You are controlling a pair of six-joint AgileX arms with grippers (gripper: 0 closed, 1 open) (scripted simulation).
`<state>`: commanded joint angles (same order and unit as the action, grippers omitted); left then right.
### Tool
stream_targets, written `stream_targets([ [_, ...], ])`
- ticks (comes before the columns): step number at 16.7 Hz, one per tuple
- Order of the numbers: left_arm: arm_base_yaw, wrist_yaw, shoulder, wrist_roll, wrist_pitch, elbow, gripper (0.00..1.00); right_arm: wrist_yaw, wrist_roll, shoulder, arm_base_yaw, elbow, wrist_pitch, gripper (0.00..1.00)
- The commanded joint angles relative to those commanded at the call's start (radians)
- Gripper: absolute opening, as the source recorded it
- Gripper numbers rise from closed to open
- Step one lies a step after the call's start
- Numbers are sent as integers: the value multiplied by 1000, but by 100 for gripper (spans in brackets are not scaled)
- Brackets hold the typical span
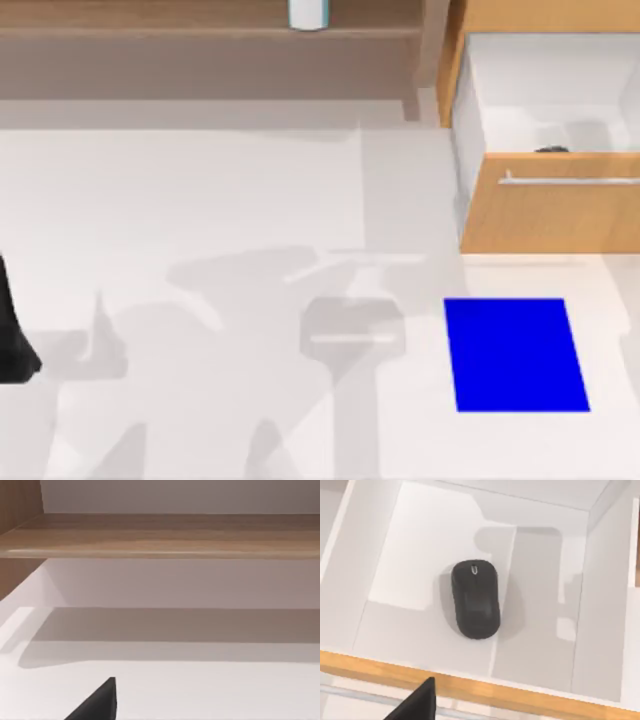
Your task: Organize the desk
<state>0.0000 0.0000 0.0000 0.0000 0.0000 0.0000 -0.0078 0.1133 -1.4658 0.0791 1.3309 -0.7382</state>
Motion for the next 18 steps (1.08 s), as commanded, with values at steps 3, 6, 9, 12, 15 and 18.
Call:
stream_targets([
  [3, 0, 0, 0, 0, 0, 0, 100, -3, 23, -323, 18, 283, -150, 100],
  [6, 0, 0, 0, 0, 0, 0, 100, -4, 43, -598, 33, 524, -281, 100],
  [9, 0, 0, 0, 0, 0, 0, 100, -4, 58, -804, 42, 703, -385, 100],
  [12, 0, 0, 0, 0, 0, 0, 100, -3, 68, -929, 45, 810, -455, 100],
  [15, 0, 0, 0, 0, 0, 0, 100, -2, 70, -962, 44, 839, -476, 100],
  [18, 0, 0, 0, 0, 0, 0, 100, -2, 70, -962, 44, 839, -476, 100],
])
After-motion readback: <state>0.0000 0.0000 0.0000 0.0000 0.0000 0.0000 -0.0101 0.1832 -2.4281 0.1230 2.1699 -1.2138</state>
